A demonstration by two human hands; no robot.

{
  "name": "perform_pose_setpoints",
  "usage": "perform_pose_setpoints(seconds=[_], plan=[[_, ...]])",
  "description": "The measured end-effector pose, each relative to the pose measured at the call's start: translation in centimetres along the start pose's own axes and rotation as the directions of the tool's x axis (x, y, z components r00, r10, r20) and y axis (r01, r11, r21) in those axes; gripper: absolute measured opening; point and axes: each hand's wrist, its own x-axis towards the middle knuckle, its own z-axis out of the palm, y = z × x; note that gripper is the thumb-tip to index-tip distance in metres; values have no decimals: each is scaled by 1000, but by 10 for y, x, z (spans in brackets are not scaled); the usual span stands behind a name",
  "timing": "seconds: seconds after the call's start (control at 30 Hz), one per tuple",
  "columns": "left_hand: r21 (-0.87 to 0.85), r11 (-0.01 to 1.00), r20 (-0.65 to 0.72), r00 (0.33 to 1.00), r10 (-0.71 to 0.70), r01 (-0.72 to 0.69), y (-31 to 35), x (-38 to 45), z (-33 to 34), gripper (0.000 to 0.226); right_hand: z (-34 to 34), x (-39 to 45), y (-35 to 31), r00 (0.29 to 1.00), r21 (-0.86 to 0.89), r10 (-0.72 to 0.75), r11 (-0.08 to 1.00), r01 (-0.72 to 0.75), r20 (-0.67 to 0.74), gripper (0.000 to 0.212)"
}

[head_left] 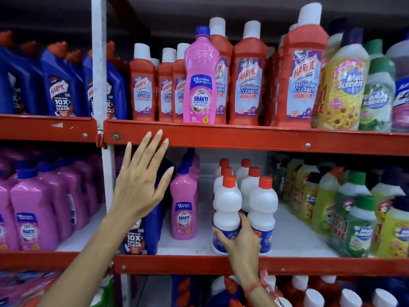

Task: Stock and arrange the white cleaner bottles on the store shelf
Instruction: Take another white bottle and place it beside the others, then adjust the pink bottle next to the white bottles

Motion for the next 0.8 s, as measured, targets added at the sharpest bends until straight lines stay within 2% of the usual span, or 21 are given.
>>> perform_pose_setpoints(seconds=[0.1,0.2,0.27,0.33,0.4,0.43,0.47,0.5,0.57,0.6,0.63,0.7,0.73,0.8], plan=[[31,1000,-25,1000,4,-3,-3,0,0,60,-8,-2,-10,1000,6,-20,1000,20,-14,52],[53,999,-46,999,1,1,-10,1,-2,60,-28,0,-54,978,100,-88,989,108,-187,39],[74,997,-59,998,11,-6,-16,3,-3,60,-43,4,-98,923,178,-211,944,277,-321,33],[83,996,-68,997,26,-21,-21,5,-4,60,-49,20,-144,839,192,-334,874,446,-429,33],[77,996,-74,996,44,-38,-23,6,-5,61,-50,40,-193,768,127,-415,837,533,-487,41],[72,996,-76,996,50,-44,-24,7,-5,61,-49,52,-209,759,60,-437,848,527,-482,46],[66,997,-77,996,54,-49,-25,7,-4,61,-51,63,-218,778,5,-444,867,498,-445,49],[59,997,-75,996,57,-53,-25,6,-4,61,-50,71,-223,842,-23,-408,903,428,-353,46],[50,997,-65,996,66,-63,-26,5,-3,61,-40,80,-226,978,-58,-190,981,185,-91,20],[50,997,-58,996,67,-64,-25,5,-2,61,-37,84,-230,985,-98,-137,987,126,-108,24],[45,997,-54,996,69,-67,-25,4,-1,61,-33,93,-238,944,-165,-231,967,195,-237,42],[33,997,-55,996,73,-71,-25,1,-1,61,-20,106,-256,854,-291,-400,905,311,-331,78],[28,997,-56,996,75,-73,-26,1,0,61,-16,109,-267,860,-352,-415,885,305,-297,85],[27,997,-60,995,76,-75,-27,1,1,60,-11,115,-270,898,-336,-344,909,245,-275,92]])
